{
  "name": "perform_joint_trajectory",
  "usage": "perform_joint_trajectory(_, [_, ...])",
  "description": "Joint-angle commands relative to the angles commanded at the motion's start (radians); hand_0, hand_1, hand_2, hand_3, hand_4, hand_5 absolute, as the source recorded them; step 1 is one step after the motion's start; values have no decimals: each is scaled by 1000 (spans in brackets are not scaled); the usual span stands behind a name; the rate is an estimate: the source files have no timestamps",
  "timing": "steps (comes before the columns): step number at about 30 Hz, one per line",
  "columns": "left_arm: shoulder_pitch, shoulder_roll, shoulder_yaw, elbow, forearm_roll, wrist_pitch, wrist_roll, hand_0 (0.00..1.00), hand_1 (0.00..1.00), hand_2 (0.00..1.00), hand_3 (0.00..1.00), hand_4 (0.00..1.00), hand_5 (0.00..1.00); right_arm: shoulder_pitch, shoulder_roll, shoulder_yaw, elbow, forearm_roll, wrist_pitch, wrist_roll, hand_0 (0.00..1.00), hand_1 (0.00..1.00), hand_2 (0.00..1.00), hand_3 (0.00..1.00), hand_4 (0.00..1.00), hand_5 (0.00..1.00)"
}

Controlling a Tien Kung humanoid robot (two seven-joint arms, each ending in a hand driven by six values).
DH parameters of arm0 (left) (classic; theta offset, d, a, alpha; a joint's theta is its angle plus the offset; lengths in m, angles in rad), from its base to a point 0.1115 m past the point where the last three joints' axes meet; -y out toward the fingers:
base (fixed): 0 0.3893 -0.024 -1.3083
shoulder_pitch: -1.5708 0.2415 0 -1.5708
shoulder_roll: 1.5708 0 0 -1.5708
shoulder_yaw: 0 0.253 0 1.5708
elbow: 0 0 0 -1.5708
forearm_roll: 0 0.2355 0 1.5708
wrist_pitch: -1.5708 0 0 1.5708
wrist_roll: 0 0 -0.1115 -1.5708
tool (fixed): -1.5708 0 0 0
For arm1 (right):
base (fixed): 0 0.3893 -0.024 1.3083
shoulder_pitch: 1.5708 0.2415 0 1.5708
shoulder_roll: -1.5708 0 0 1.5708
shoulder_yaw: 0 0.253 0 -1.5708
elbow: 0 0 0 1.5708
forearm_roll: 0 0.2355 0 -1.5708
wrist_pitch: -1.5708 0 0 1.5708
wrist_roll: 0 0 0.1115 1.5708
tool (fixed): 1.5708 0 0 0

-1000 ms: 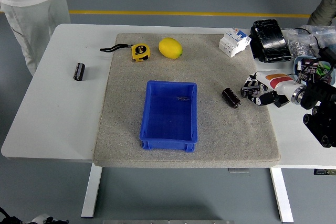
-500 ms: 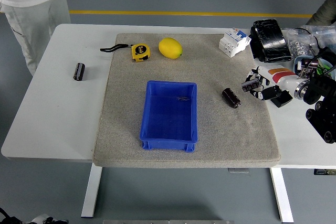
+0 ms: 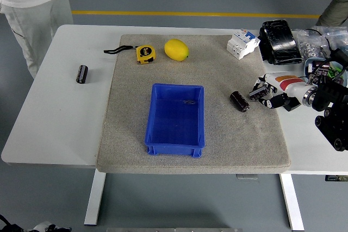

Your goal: Pick up the battery,place it into the box

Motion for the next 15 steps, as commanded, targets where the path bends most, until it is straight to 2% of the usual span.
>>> perform_joint_trajectory(9, [5,-2,-7,2,6,0,2,746,702,708,568,607,530,-4,-3,6,-12,3,5,-2,442,458,494,475,632,138])
perform_joint_trajectory(15, [2,0,4,0,-5,0,-2,747,702,708,568,607,529,-3,-9,21,3,10,14,0,441,456,495,476,634,133])
